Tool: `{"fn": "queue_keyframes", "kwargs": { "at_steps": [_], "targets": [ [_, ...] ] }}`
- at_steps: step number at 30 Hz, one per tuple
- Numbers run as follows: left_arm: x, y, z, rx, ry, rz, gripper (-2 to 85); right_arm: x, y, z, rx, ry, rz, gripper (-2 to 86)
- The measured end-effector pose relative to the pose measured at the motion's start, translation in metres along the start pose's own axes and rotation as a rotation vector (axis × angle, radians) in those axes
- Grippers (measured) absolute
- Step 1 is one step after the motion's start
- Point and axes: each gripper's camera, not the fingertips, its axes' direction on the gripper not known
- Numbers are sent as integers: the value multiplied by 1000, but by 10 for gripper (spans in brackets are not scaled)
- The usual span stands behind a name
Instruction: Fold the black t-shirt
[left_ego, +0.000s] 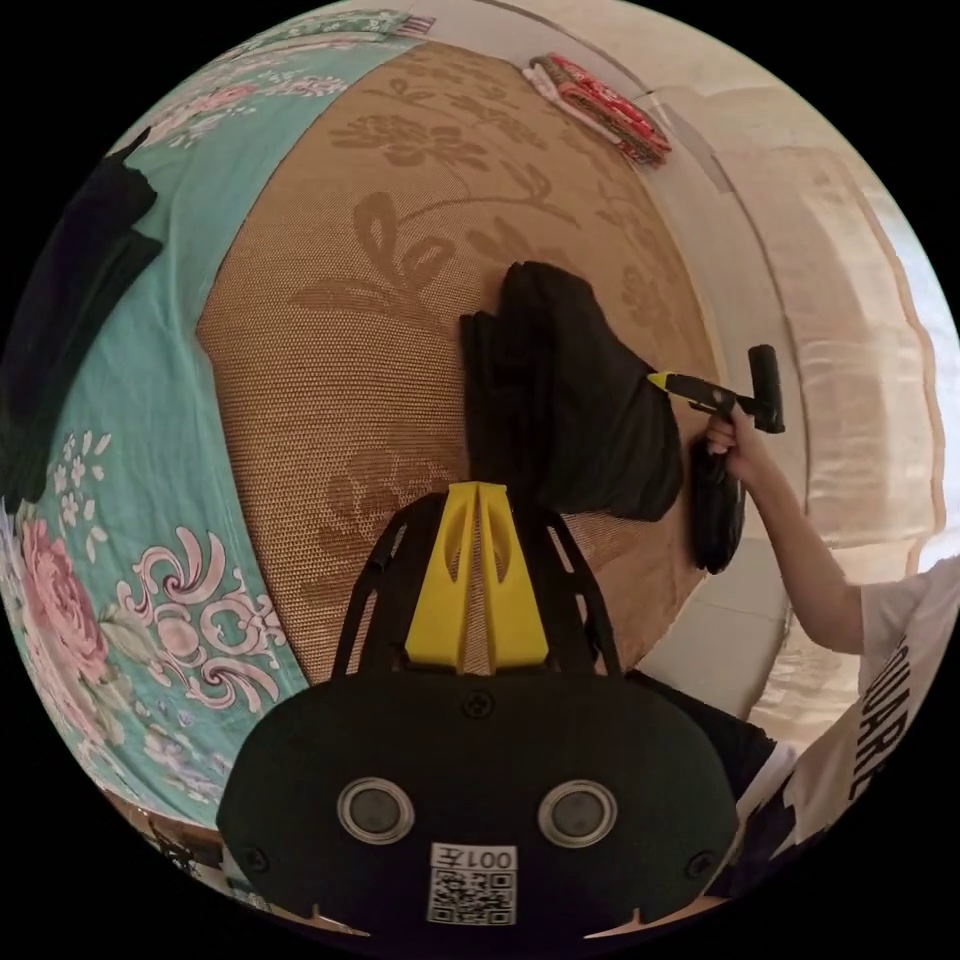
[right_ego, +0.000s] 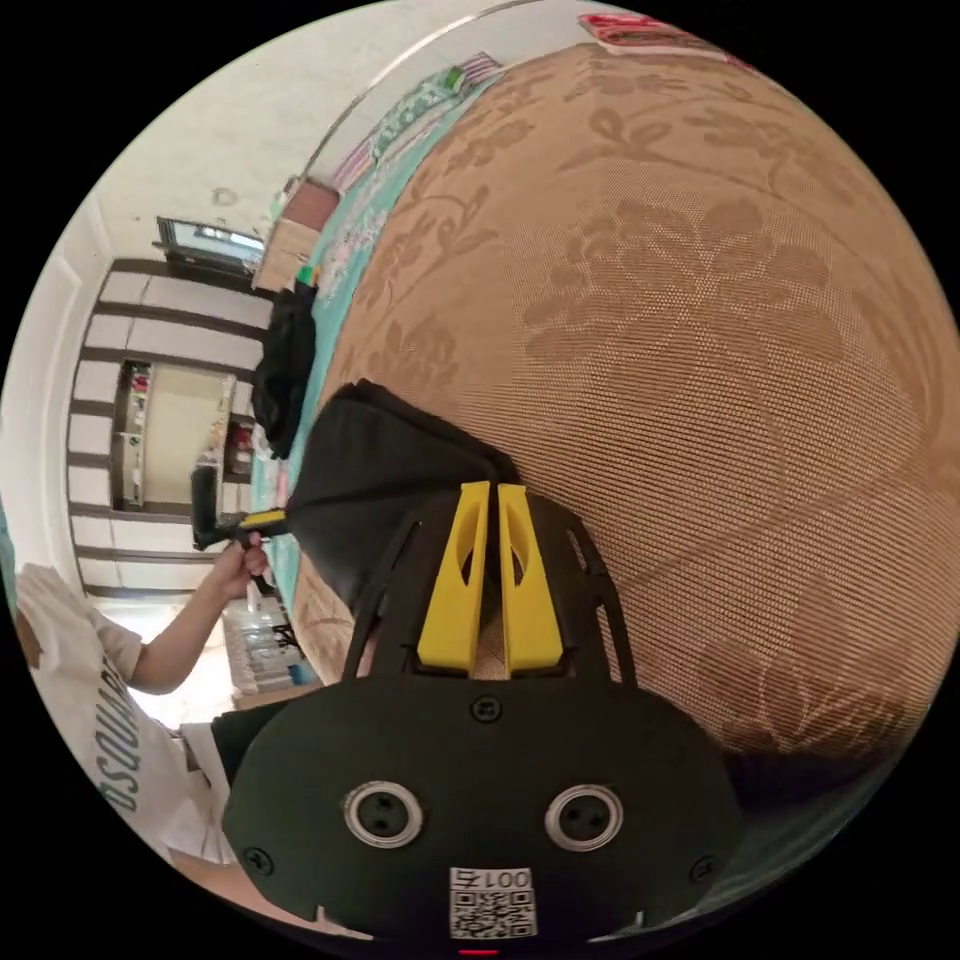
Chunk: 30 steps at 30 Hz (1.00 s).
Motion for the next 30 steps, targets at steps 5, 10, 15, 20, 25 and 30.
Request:
{"fn": "queue_keyframes", "kwargs": {
  "at_steps": [5,10,15,20,25,30],
  "targets": [
    [20,-8,-41,151,75,63,5,-39,19,-37,58,171,-103,52],
    [28,-65,-36,147,60,144,36,-64,60,-12,-87,167,-79,98],
    [12,-114,-8,29,189,116,21,-70,110,44,-130,110,40,86],
    [-11,-117,-32,131,287,45,-6,-63,127,27,28,52,62,33],
    [-25,-123,-22,-28,228,76,-5,-56,141,30,-16,27,83,26],
    [-30,-105,-45,66,265,84,35,-57,142,22,-38,64,55,41]
  ]
}}
